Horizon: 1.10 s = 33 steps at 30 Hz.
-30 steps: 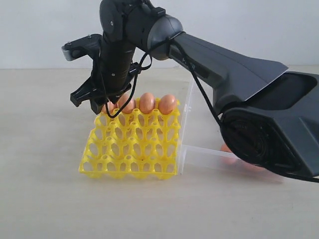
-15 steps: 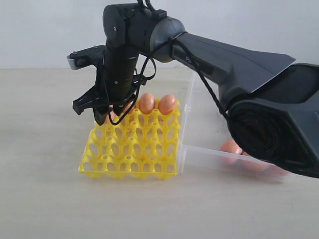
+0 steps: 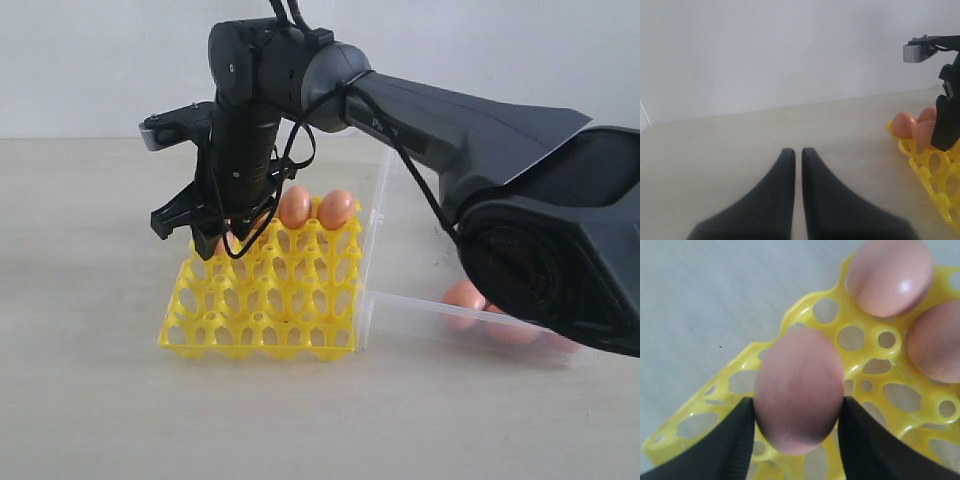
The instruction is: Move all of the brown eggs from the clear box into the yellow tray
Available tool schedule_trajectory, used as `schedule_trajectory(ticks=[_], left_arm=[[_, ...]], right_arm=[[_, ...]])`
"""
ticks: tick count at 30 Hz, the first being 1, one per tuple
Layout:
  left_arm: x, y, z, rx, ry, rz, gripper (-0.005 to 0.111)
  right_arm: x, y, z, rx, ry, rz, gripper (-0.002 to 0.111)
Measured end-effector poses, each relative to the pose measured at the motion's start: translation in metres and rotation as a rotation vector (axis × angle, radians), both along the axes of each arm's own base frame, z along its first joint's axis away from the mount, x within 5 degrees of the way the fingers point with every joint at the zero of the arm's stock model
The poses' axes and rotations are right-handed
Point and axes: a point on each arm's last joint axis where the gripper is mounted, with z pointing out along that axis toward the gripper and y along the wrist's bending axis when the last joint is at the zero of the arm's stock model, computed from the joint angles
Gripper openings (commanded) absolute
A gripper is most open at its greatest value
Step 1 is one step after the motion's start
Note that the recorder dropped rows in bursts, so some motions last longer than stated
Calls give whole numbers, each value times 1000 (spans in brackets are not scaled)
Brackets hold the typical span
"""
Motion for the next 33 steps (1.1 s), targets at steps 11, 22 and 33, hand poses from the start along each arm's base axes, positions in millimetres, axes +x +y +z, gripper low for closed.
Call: schedule_trajectory(ticks=[11,22,33], left_arm=[[0,0,0,0,0,0,4],[0,0,0,0,0,-5,4],[0,0,0,0,0,-6,4]], right_arm=[[4,0,12,-7,-68,48,0],[1,2,14,29,-35,41,0],[-3,6,18,77,-6,56,0]])
